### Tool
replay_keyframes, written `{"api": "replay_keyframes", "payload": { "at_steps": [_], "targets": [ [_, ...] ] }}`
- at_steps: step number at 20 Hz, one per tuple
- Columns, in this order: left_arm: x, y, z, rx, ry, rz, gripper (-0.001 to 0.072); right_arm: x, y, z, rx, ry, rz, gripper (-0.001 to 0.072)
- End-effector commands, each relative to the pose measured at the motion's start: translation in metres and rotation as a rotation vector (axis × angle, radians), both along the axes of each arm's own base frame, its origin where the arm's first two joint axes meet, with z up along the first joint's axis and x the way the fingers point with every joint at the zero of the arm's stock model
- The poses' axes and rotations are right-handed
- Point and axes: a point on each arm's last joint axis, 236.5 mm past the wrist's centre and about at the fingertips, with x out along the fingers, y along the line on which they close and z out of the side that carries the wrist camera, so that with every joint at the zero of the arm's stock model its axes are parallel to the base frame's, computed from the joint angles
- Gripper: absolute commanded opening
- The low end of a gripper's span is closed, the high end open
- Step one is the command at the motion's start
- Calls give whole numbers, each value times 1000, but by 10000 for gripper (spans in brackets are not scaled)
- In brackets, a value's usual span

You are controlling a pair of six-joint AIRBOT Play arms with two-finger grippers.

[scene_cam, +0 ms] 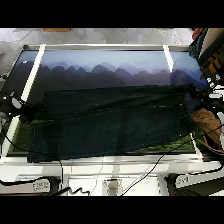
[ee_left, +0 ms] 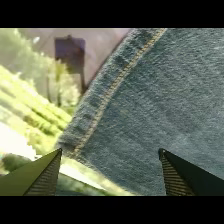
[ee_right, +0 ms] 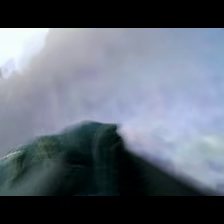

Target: Fold the clothes and pants, and hang the long-sleeved shirts on hangers.

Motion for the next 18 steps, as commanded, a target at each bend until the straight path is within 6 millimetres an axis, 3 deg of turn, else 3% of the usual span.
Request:
{"api": "replay_keyframes", "payload": {
  "at_steps": [1, 4, 5, 6, 7, 8, 9, 11, 13, 15, 18],
  "targets": [
    [15, -4, 30, -27, -88, 27, 696, -4, 2, 20, -26, -16, 31, 687],
    [25, 3, 99, 36, -232, 18, 694, -26, -9, 64, -152, -18, 84, 669],
    [22, 3, 121, 66, -272, -2, 692, -42, -17, 79, -174, -2, 88, 534],
    [15, 1, 142, 100, -298, -40, 640, -60, -22, 90, -192, 27, 101, 290],
    [6, -2, 158, 129, -306, -85, 457, -83, -27, 100, -209, 63, 120, 26],
    [-5, -7, 171, 160, -302, -142, 208, -105, -31, 110, -212, 96, 131, 23],
    [-15, -11, 183, 195, -301, -199, 23, -126, -33, 117, -203, 125, 137, 23],
    [-26, -14, 208, 292, -331, -300, 15, -174, -29, 121, -155, 213, 166, 22],
    [-33, -16, 221, 354, -350, -365, 15, -226, -24, 104, -13, 341, 130, 22],
    [-37, -18, 218, 353, -345, -371, 15, -271, -4, 74, 152, 439, 121, 22],
    [-42, -20, 191, 326, -300, -374, 15, -314, 39, 17, 328, 523, 102, 25]
  ]
}}
